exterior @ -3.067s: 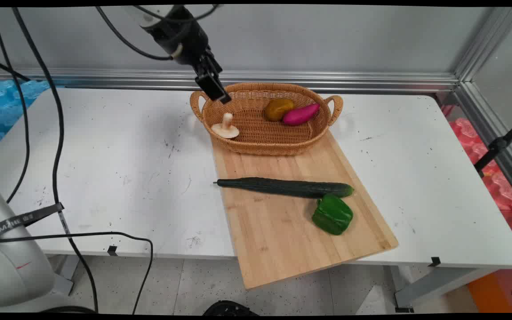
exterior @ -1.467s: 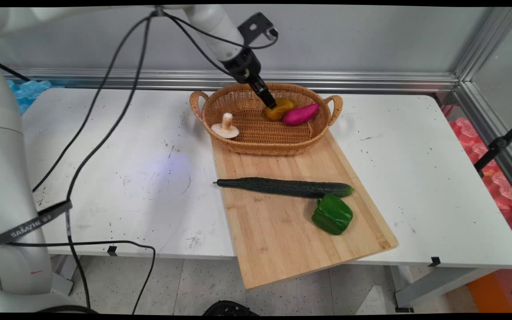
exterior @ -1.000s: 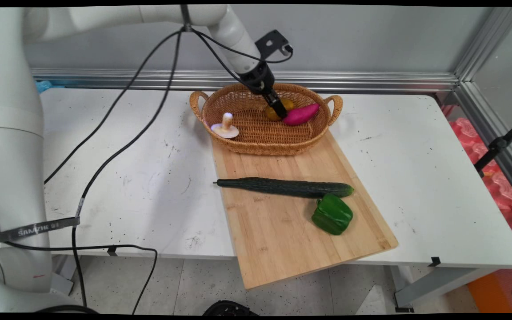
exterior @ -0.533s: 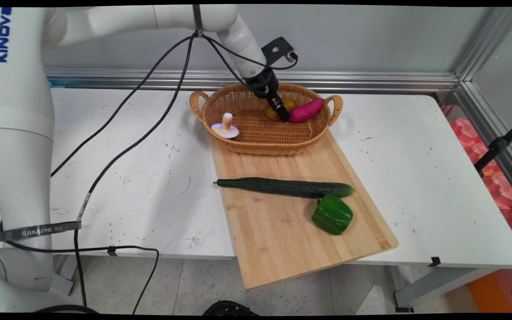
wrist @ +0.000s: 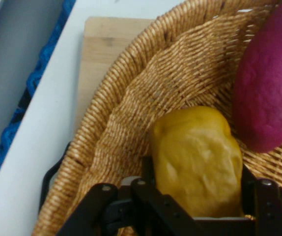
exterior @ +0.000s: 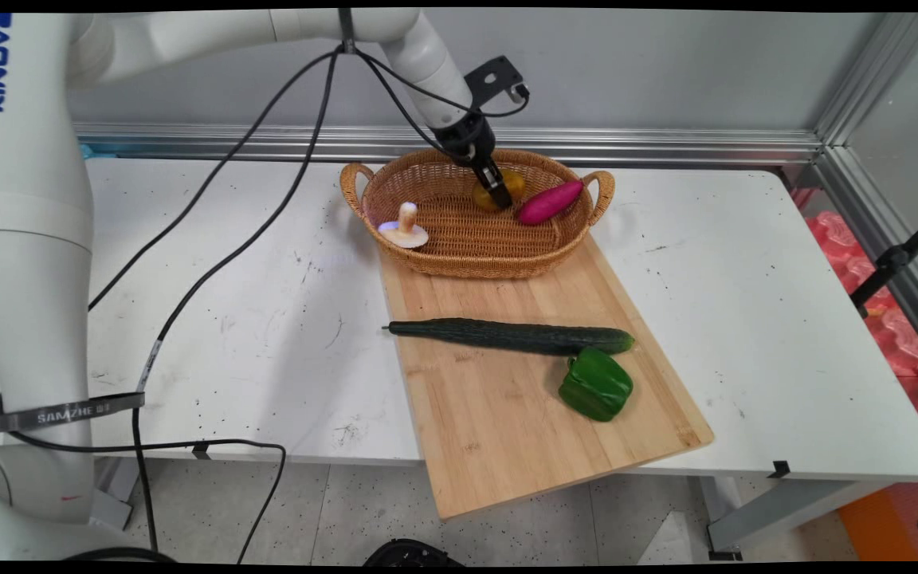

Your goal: Place the picked object on the cutting board

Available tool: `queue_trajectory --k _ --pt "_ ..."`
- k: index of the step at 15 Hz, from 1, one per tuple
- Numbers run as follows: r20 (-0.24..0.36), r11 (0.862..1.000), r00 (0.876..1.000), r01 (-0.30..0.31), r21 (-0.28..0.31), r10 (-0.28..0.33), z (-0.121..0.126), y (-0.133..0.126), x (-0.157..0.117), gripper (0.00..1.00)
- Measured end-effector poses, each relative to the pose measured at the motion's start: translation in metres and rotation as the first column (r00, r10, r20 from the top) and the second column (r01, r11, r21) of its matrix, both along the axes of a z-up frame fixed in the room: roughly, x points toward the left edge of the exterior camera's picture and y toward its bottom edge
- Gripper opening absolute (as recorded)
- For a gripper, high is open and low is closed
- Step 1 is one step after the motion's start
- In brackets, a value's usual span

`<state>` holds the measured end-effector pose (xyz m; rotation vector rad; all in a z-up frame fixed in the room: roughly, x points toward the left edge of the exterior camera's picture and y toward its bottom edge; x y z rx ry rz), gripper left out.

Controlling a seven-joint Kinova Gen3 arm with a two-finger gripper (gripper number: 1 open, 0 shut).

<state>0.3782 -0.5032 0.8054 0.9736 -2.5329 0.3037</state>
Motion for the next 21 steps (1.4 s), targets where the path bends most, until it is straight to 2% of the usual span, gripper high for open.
queue_trajectory --k 4,8,10,12,14,16,21 --pt "0.019 0.999 0.999 0.035 -0.022 -0.035 0.032 0.015 0.003 0.00" --pt "0.039 0.994 0.994 0.100 -0.044 -0.098 0.074 0.043 0.000 0.00" --pt "0.048 0.988 0.988 0.149 -0.050 -0.147 0.093 0.058 -0.002 0.00" --pt "0.056 0.974 0.974 0.223 -0.051 -0.220 0.112 0.076 -0.005 0.00" --pt "0.061 0.949 0.949 0.311 -0.044 -0.308 0.127 0.098 -0.007 0.00" --pt "0.061 0.917 0.916 0.398 -0.029 -0.396 0.138 0.120 -0.008 0.00" --pt "0.053 0.805 0.803 0.593 0.009 -0.593 0.150 0.174 -0.011 0.00"
